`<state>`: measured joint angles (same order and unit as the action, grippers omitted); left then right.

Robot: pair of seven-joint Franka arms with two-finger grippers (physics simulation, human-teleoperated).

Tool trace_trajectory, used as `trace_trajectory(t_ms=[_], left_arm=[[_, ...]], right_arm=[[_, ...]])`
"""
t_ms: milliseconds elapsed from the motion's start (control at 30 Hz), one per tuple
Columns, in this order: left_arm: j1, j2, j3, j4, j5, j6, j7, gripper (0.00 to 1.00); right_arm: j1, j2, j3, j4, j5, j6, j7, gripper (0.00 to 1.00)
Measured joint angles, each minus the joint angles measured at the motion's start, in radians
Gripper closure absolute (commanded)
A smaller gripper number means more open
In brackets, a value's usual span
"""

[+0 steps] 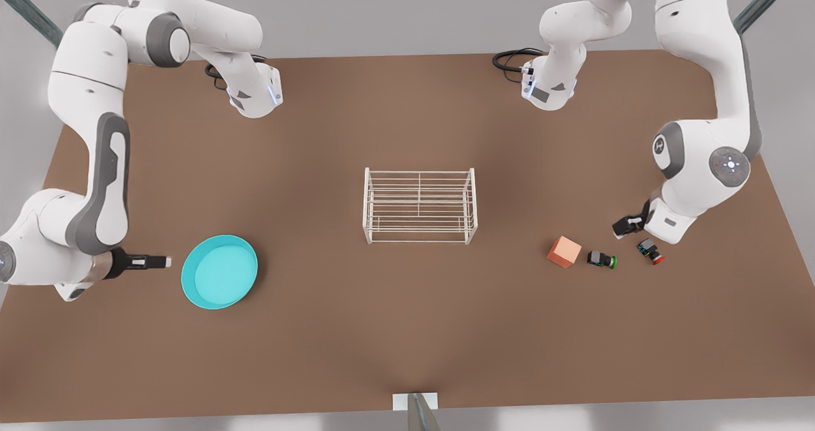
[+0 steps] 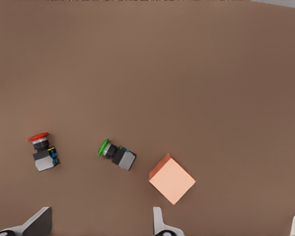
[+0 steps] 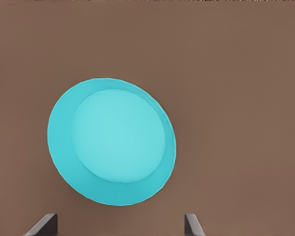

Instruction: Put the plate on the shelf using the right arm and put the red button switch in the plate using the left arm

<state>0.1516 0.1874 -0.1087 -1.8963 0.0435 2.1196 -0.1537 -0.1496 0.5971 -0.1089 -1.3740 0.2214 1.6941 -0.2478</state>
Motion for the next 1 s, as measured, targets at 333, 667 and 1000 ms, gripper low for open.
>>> trace_trajectory(t_ms=[333, 667, 1000], left_arm=[[0.080, 0.145, 0.002, 0.041, 0.059, 0.069, -0.021, 0.00], [0.144, 0.295, 0.020, 0.147, 0.070, 0.097, -0.044, 0.00], [0.207, 0.379, 0.017, 0.173, 0.035, 0.098, -0.037, 0.00]], right_arm=[[-0.068, 0.220, 0.004, 0.007, 0.166, 0.176, -0.181, 0.13], [-0.059, 0.276, 0.014, 0.005, 0.236, 0.295, -0.329, 0.34], [-0.051, 0.275, 0.015, 0.001, 0.245, 0.312, -0.440, 0.62]])
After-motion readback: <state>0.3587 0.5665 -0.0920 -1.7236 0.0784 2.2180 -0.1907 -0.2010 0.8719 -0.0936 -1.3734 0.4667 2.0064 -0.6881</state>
